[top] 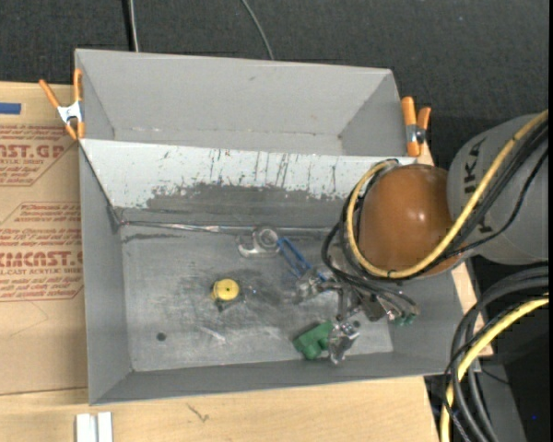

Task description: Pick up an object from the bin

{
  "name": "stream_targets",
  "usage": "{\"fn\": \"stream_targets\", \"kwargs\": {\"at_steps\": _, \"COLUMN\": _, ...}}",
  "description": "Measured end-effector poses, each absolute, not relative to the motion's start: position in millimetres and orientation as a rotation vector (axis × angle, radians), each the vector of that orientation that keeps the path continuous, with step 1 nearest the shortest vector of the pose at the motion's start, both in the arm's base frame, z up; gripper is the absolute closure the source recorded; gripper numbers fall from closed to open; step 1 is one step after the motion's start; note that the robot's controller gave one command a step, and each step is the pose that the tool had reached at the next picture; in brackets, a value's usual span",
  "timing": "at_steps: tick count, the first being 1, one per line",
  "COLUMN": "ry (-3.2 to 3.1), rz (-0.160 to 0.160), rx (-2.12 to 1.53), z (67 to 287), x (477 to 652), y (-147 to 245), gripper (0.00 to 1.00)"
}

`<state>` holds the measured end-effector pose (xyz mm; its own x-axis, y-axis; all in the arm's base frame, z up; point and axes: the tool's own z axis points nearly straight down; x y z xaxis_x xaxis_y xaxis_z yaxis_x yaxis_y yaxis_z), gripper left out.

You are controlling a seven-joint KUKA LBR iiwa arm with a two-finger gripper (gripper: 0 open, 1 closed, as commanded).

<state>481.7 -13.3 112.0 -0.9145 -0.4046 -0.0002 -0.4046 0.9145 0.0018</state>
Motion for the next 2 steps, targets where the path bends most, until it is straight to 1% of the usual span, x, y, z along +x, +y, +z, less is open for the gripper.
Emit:
{"fn": "stream_targets", "kwargs": {"at_steps": 1, "ry": -3.049, "rz": 0.002, "rx": 0.835, "z": 72.7, "x": 489.4, "y": -32.7, "gripper": 0.00}}
{"fn": "stream_targets", "kwargs": {"at_steps": 2, "ry": -3.039, "rz": 0.001, "rx": 0.832, "z": 73.6, "x": 487.4, "y": -33.3, "gripper": 1.00}}
